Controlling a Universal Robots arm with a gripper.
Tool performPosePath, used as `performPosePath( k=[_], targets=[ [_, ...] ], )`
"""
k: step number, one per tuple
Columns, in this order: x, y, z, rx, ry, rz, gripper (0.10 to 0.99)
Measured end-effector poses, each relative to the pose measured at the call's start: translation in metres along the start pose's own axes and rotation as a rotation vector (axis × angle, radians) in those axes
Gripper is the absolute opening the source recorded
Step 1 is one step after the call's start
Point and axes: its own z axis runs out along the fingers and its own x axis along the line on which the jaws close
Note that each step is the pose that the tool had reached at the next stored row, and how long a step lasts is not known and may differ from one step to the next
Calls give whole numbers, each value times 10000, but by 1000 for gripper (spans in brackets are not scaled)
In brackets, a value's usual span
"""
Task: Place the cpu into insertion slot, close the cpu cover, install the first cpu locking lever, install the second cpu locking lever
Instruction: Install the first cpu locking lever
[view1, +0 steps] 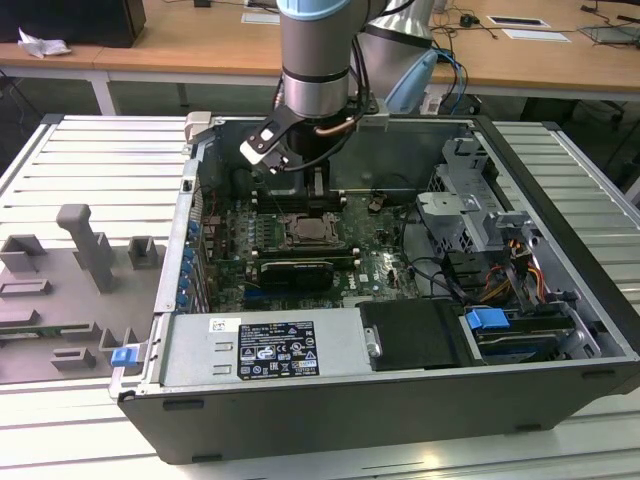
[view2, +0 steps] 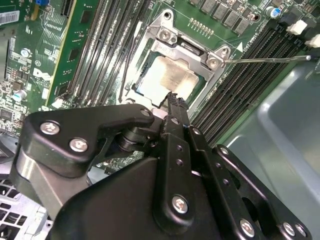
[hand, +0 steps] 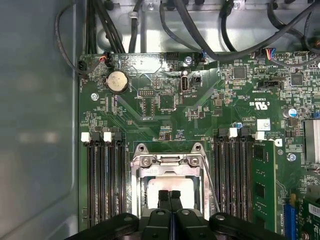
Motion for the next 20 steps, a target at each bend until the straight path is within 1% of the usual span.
performPosePath(
  k=[3,6,14,16,17,18,19,20],
  targets=[
    [0,3,-43,0,0,0,106],
    [1,9,-137,1,-1,0,106],
    [3,20,-303,2,0,0,106],
    [3,20,-307,0,3,-6,106],
    [3,20,-308,3,9,-149,106],
    [3,20,-308,7,25,-429,106],
    [3,20,-308,11,51,-819,106],
    [3,20,-308,12,66,-1048,106]
  ],
)
